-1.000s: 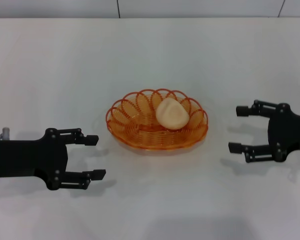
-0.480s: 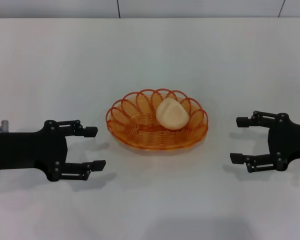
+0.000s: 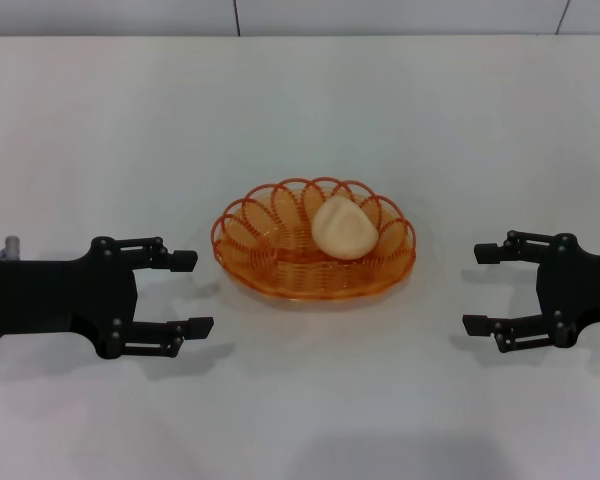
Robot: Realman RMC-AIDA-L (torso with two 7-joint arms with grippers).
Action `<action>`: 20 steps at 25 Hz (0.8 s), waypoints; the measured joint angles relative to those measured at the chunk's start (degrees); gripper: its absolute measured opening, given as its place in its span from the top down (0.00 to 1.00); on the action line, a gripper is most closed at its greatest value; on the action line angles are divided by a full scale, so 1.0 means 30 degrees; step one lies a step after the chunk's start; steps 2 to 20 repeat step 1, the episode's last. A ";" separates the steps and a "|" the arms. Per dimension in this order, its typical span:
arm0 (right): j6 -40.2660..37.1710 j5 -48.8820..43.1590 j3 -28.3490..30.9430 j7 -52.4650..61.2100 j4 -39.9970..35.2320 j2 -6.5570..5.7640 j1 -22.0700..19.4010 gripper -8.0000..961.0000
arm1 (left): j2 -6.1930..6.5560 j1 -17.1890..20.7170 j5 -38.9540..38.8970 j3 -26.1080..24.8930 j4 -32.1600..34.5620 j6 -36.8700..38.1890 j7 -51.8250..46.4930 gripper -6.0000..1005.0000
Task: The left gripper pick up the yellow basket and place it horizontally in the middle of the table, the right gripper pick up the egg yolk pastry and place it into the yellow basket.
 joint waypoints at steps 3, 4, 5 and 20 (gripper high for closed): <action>0.0005 -0.0015 0.0007 0.0027 0.0001 0.0003 0.0008 0.08 | 0.0002 0.0000 0.0002 0.0003 0.0001 -0.0002 -0.0022 0.23; 0.0005 -0.0015 0.0007 0.0027 0.0001 0.0003 0.0008 0.08 | 0.0002 0.0000 0.0002 0.0003 0.0001 -0.0002 -0.0022 0.23; 0.0005 -0.0015 0.0007 0.0027 0.0001 0.0003 0.0008 0.08 | 0.0002 0.0000 0.0002 0.0003 0.0001 -0.0002 -0.0022 0.23; 0.0005 -0.0015 0.0007 0.0027 0.0001 0.0003 0.0008 0.08 | 0.0002 0.0000 0.0002 0.0003 0.0001 -0.0002 -0.0022 0.23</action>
